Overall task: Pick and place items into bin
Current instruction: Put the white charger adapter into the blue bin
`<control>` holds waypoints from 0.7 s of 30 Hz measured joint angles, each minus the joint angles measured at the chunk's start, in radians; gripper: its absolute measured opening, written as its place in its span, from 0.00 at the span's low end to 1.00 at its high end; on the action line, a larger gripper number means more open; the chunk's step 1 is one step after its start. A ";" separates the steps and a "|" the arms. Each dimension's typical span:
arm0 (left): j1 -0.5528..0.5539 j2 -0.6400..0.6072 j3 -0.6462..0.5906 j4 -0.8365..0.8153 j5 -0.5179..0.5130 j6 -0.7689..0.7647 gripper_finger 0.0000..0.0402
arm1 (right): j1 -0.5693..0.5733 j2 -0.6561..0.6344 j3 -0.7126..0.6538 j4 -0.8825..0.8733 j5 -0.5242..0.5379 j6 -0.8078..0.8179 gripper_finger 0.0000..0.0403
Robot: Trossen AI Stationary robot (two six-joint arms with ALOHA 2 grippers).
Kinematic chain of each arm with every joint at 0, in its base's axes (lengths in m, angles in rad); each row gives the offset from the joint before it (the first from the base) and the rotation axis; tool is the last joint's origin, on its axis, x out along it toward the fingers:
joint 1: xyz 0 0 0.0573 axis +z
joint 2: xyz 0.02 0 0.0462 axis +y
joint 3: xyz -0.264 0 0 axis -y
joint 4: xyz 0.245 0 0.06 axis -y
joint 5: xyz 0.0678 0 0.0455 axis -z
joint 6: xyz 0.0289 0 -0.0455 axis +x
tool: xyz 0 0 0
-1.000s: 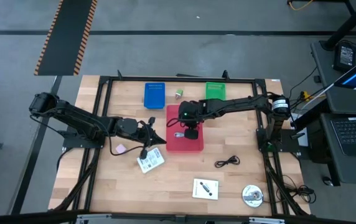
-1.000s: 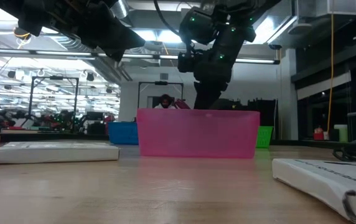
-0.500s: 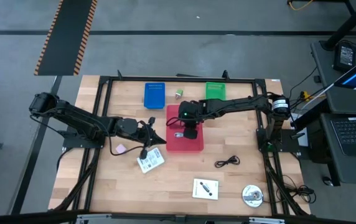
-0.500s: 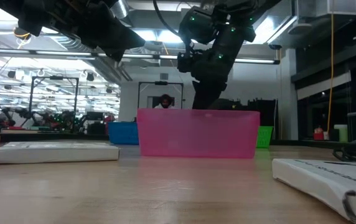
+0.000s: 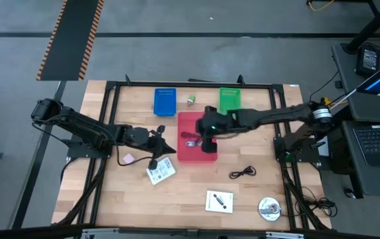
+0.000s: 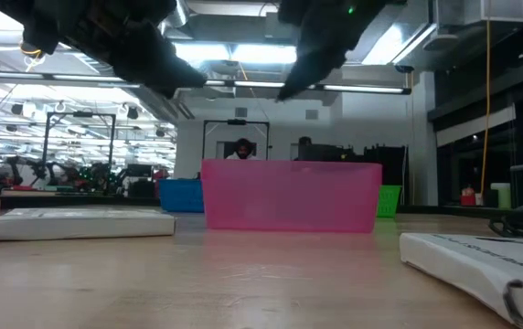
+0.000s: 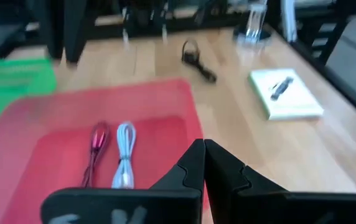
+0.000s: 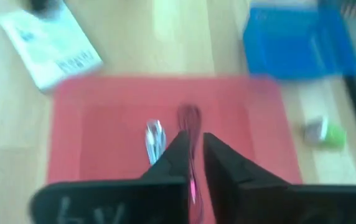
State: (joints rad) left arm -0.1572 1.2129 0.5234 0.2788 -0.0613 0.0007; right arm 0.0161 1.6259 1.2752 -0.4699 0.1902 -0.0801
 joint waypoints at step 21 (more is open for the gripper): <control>-0.211 0.000 0.481 -1.242 -0.154 -0.174 0.01 | 0.050 -0.233 -0.526 0.722 -0.008 0.067 0.02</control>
State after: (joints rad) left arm -0.3682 1.2124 1.0042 -0.9630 -0.2157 -0.1738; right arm 0.0665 1.3926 0.7492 0.2516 0.1822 -0.0135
